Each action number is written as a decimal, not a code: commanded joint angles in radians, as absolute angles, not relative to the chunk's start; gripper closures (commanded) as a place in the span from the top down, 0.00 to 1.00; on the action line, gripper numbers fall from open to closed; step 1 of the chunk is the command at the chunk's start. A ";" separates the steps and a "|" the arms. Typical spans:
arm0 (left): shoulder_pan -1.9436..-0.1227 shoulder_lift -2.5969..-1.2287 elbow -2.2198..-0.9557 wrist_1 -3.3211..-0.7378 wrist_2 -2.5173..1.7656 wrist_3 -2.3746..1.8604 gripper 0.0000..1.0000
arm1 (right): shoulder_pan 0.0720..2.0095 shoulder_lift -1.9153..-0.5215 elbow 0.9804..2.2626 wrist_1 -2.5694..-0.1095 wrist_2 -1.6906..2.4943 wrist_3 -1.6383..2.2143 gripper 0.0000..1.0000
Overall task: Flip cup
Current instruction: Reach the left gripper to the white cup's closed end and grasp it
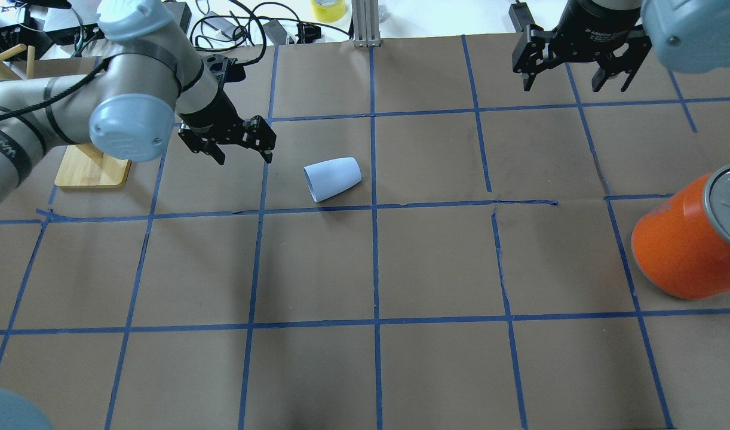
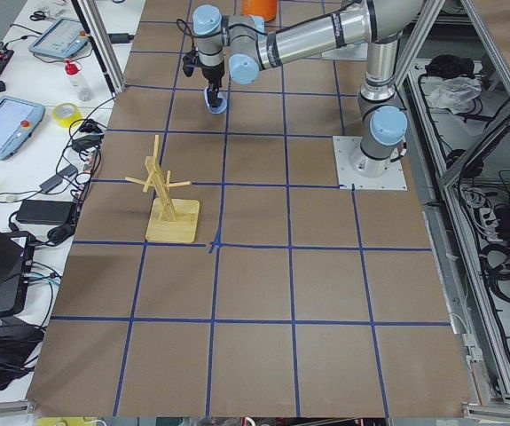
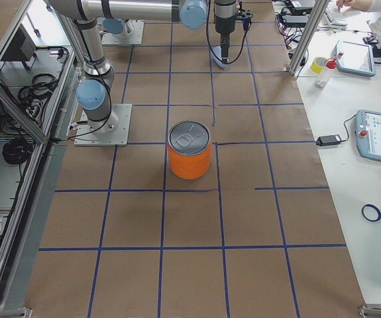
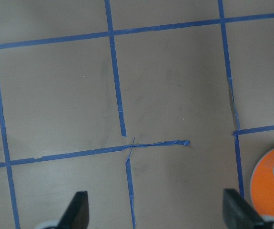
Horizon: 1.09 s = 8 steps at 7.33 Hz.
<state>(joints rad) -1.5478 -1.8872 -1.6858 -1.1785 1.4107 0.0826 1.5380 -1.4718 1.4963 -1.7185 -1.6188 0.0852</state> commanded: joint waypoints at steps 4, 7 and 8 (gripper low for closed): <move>-1.543 -2.036 -1.807 -0.852 1.013 -0.072 0.90 | 1.543 -1.486 1.493 -1.695 -1.475 0.107 1.00; -1.523 -2.054 -1.805 -0.851 0.910 -0.072 0.00 | 1.542 -1.511 1.505 -1.678 -1.491 0.109 1.00; -1.523 -2.052 -1.795 -0.850 0.905 -0.074 0.00 | 1.542 -1.512 1.506 -1.675 -1.491 0.109 1.00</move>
